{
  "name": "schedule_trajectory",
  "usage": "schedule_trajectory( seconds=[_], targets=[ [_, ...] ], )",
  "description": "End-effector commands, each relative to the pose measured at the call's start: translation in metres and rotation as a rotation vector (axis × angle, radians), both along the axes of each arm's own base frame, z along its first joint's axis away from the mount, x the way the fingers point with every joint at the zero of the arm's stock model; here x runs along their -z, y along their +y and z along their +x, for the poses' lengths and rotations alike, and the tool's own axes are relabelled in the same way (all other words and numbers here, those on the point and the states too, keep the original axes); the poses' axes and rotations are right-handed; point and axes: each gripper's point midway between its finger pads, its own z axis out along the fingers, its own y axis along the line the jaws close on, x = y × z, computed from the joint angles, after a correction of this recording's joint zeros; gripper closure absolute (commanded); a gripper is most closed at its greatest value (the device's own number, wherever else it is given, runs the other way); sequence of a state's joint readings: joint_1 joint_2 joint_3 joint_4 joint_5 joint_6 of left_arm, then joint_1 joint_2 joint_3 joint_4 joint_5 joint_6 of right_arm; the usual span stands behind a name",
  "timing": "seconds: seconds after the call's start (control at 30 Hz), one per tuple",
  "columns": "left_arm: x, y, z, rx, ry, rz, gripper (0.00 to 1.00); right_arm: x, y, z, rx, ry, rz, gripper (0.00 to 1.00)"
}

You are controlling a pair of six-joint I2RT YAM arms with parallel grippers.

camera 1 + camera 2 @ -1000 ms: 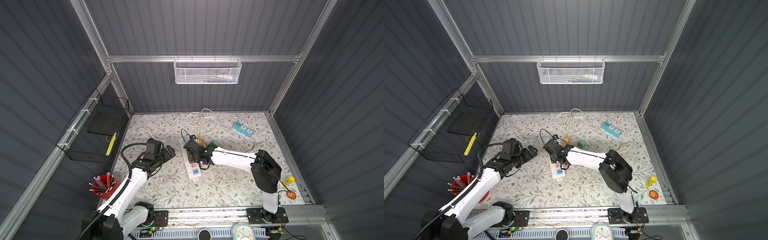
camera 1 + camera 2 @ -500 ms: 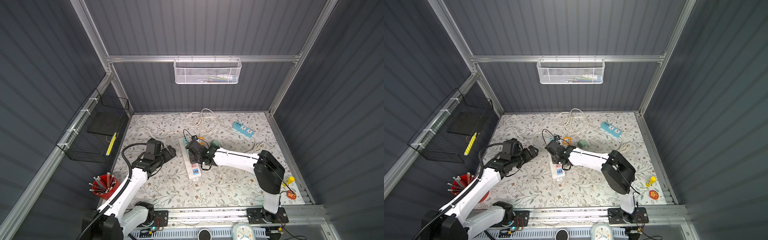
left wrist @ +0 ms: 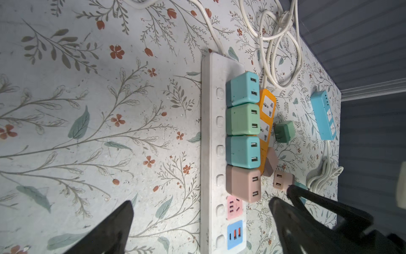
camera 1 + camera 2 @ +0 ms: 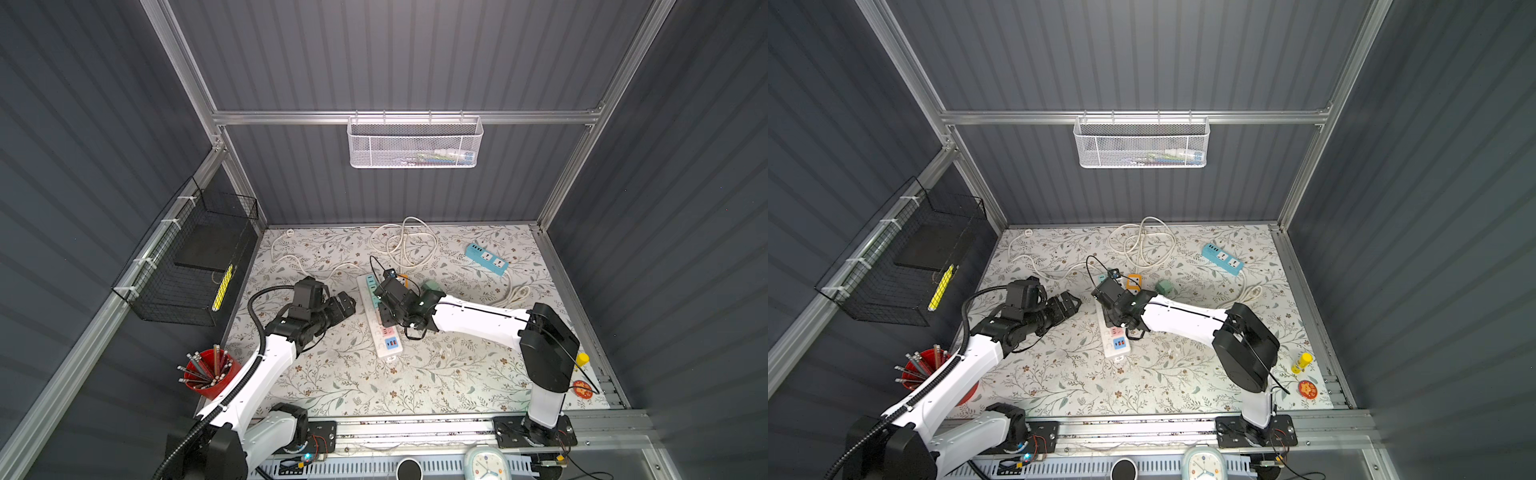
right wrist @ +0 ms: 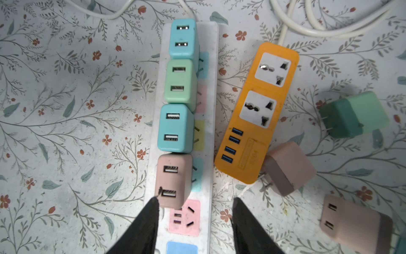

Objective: Insert plugs into power strip
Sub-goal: Press the plug into the socket.

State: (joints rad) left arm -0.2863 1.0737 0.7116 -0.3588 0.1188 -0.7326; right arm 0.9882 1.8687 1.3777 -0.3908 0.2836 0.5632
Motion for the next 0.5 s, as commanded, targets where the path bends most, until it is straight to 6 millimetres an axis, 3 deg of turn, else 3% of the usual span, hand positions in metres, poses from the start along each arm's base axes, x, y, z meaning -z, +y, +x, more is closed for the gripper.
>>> schedule_trajectory(
  seconds=[0.0,0.2,0.47],
  targets=[
    [0.004,-0.002,-0.003,0.030,0.005,-0.009,0.00,0.022,-0.006,-0.004,-0.004,0.041,-0.039,0.45],
    [0.002,-0.003,-0.002,0.036,0.005,-0.009,0.00,0.012,-0.008,-0.001,-0.007,0.020,-0.040,0.46],
    [-0.014,-0.011,0.010,0.072,-0.005,-0.005,0.00,-0.049,-0.002,0.002,-0.052,-0.073,0.053,0.41]
  ],
)
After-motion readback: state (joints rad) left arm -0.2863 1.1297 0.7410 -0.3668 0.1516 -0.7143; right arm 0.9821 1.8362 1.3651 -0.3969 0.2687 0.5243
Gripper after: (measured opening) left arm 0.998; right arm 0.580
